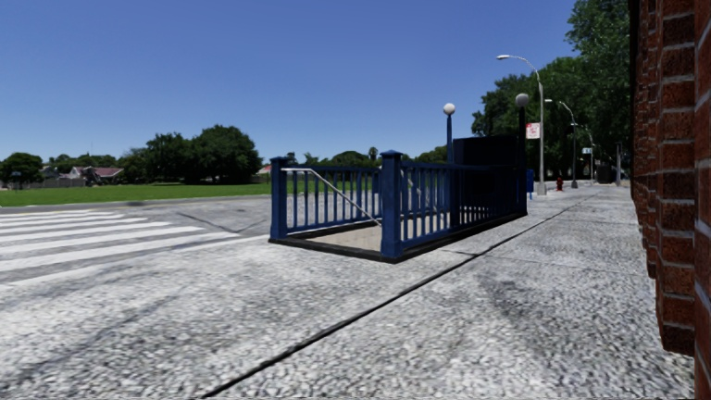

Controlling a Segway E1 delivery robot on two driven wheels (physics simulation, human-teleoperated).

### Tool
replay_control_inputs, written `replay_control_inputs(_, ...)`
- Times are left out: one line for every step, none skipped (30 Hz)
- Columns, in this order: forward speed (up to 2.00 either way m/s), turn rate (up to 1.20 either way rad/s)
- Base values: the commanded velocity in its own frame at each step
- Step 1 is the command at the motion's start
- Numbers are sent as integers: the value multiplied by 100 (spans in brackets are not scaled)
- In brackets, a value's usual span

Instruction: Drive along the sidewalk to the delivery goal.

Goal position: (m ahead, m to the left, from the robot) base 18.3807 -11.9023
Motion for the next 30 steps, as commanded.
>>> replay_control_inputs(200, -53)
replay_control_inputs(200, -53)
replay_control_inputs(200, -53)
replay_control_inputs(200, -53)
replay_control_inputs(200, -53)
replay_control_inputs(200, -53)
replay_control_inputs(200, -53)
replay_control_inputs(200, -53)
replay_control_inputs(200, -53)
replay_control_inputs(200, -53)
replay_control_inputs(200, -53)
replay_control_inputs(200, -53)
replay_control_inputs(200, -53)
replay_control_inputs(200, -54)
replay_control_inputs(200, -57)
replay_control_inputs(200, -57)
replay_control_inputs(200, -58)
replay_control_inputs(200, -59)
replay_control_inputs(200, -60)
replay_control_inputs(200, -60)
replay_control_inputs(200, -60)
replay_control_inputs(200, -60)
replay_control_inputs(200, -60)
replay_control_inputs(200, -60)
replay_control_inputs(200, -60)
replay_control_inputs(200, -60)
replay_control_inputs(200, -60)
replay_control_inputs(200, -60)
replay_control_inputs(200, -60)
replay_control_inputs(200, -60)
